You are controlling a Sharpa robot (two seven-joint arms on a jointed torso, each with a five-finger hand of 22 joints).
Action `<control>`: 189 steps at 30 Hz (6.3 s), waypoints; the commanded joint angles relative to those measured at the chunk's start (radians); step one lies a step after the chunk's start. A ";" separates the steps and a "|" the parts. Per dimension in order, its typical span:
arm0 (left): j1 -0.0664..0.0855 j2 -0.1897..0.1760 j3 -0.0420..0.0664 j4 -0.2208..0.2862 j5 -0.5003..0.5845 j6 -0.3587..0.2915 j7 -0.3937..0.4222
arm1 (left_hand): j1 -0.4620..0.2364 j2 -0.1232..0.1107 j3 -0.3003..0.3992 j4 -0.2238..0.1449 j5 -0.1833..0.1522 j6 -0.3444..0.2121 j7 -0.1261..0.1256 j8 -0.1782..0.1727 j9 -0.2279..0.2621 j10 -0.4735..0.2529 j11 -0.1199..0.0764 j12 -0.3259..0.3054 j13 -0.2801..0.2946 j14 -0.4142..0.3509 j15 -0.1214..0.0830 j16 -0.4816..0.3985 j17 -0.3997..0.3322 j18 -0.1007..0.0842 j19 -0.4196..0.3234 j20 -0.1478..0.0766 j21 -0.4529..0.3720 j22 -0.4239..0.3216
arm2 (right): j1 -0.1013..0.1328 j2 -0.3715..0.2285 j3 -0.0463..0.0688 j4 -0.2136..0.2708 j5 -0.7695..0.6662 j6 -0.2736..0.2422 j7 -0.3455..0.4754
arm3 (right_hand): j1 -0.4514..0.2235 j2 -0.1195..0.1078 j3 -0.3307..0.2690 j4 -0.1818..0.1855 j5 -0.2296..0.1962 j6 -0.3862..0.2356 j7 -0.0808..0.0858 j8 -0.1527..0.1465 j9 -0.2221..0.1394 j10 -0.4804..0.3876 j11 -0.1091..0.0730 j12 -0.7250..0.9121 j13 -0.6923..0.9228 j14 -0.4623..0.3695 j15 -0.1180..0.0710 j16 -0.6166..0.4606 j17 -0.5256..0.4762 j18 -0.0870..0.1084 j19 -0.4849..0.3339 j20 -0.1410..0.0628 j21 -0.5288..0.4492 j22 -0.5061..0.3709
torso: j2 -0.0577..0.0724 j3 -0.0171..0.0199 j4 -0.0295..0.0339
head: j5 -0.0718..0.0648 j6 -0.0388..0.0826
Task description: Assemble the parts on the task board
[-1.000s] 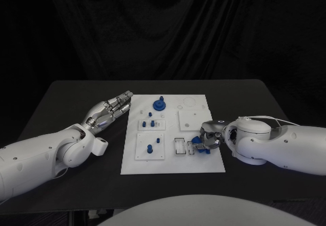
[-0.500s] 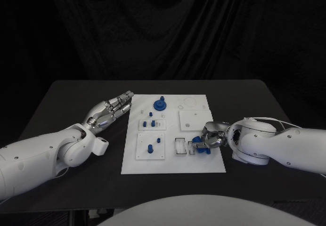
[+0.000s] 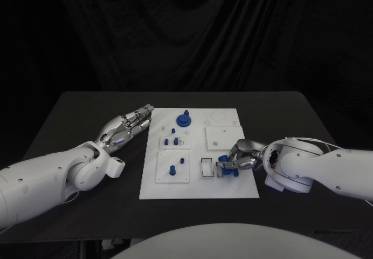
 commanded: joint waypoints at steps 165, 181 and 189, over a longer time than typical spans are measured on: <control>-0.010 0.009 0.001 -0.012 0.005 0.036 -0.004 | 0.016 -0.005 0.022 -0.011 0.009 0.026 0.012 0.008 0.002 0.001 0.005 0.013 0.002 0.000 0.032 -0.004 -0.001 0.008 0.001 0.018 -0.001 0.002 | 0.005 0.084 0.000 -0.026 -0.193 0.099 0.108 | 0.170 0.134 -0.216 -0.150 -0.292 -0.061 -0.076 0.311 0.429 0.104 -0.072 0.003 0.263 0.083 -0.061 -0.007 0.140 0.003 0.057 -0.058 -0.009 0.229 | 0.001 0.0001 0.0014 | 0.038 0.000; -0.010 0.006 0.001 -0.012 0.005 0.038 -0.004 | 0.016 -0.005 0.023 -0.013 0.009 0.026 0.012 0.008 0.002 0.002 0.006 0.014 0.002 0.000 0.034 -0.004 -0.001 0.007 0.001 0.019 0.000 0.002 | 0.005 0.062 0.000 -0.006 -0.193 0.065 0.115 | 0.066 0.101 -0.242 -0.061 -0.554 -0.050 -0.061 0.292 0.428 0.104 -0.059 0.003 0.263 0.083 -0.050 -0.008 0.138 0.003 0.056 -0.049 -0.011 0.228 | 0.000 -0.0002 0.0001 | 0.040 0.000; -0.010 0.003 0.001 -0.010 0.005 0.034 -0.004 | 0.017 -0.005 0.023 -0.013 0.009 0.027 0.012 0.008 0.002 0.002 0.007 0.015 0.002 0.000 0.034 -0.004 -0.001 0.007 0.002 0.019 0.000 0.003 | 0.030 -0.003 0.001 0.037 -0.193 0.010 0.117 | 0.041 0.088 -0.245 -0.010 -0.543 -0.038 -0.045 0.190 0.335 0.104 -0.045 0.003 0.263 0.085 -0.039 -0.004 0.146 0.002 0.058 -0.039 -0.008 0.229 | 0.000 0.0001 0.0002 | 0.039 0.000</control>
